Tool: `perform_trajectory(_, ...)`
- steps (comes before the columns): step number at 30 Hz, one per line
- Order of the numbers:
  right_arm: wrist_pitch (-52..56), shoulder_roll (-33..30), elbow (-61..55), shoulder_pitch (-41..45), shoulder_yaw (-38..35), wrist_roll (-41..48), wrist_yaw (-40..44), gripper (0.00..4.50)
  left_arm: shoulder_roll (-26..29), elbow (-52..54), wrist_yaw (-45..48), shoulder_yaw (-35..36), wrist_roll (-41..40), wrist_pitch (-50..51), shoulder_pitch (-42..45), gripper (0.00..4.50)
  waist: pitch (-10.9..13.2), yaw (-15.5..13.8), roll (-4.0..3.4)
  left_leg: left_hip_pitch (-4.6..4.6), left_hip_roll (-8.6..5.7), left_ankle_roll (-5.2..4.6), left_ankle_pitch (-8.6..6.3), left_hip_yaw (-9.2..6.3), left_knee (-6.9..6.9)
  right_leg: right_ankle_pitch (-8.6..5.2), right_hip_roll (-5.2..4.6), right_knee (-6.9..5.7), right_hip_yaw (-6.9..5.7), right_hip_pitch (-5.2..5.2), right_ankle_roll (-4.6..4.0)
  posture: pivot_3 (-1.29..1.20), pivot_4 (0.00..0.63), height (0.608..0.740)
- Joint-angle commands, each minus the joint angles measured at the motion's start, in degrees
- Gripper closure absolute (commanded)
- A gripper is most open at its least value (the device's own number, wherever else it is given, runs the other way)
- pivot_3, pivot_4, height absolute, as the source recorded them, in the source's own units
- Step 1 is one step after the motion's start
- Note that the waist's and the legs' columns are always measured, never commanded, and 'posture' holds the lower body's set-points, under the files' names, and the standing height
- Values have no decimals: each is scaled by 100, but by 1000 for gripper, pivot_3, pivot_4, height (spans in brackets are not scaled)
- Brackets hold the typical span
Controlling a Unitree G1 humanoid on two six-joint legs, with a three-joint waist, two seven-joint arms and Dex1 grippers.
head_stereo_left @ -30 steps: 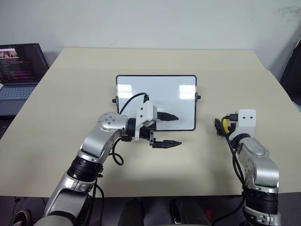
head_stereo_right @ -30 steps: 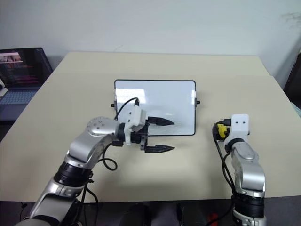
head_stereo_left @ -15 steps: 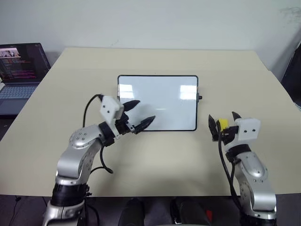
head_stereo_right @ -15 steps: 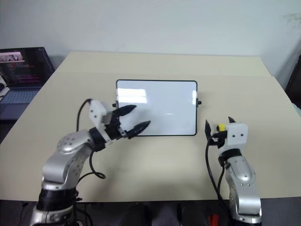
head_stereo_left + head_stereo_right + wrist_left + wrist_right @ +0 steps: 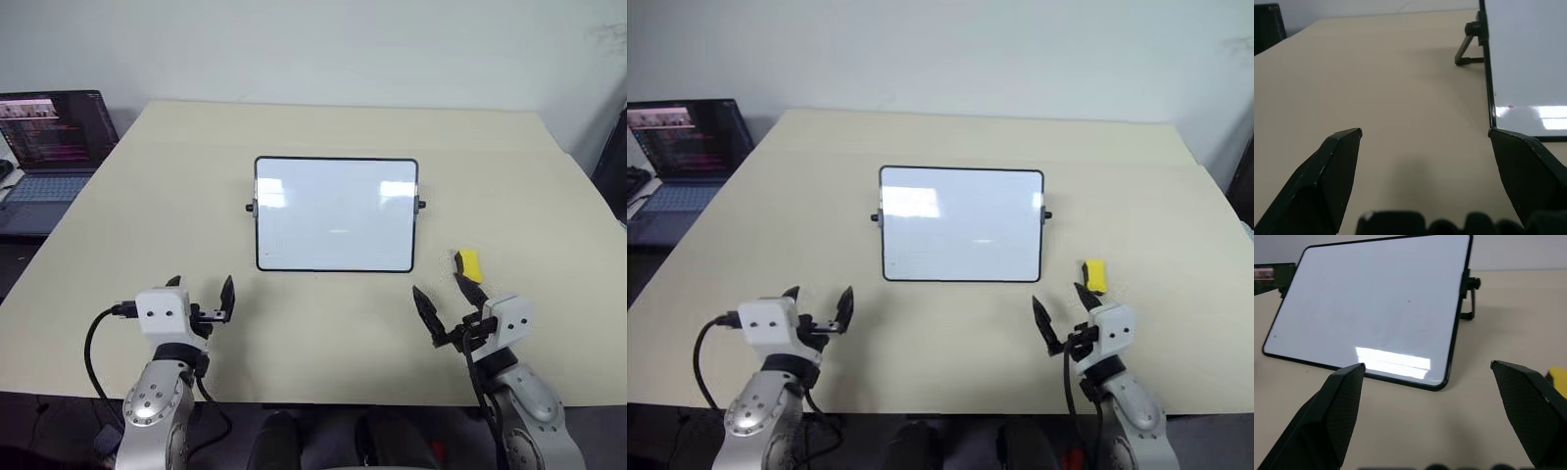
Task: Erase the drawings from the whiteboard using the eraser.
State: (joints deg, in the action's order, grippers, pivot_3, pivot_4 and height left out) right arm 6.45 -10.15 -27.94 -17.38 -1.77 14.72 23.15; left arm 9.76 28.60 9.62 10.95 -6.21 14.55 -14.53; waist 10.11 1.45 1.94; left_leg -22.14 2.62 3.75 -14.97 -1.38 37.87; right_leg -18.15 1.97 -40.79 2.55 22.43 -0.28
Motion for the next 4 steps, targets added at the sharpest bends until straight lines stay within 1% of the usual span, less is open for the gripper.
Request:
perform_trajectory(1,47,-87,-436,-40,-9,141,-30,27,75,135,-32,-178,132,-36,262,0,1,9,-1,16,1,0,-1,-1,-3,-1,0,4,6,-13,0,0,150,740)
perform_trajectory(4,208,-216,-428,54,-83,238,-14,27,122,-249,-29,-273,191,-96,741,0,1,10,-1,21,1,0,-1,-1,-3,-1,0,4,9,-16,0,0,150,740)
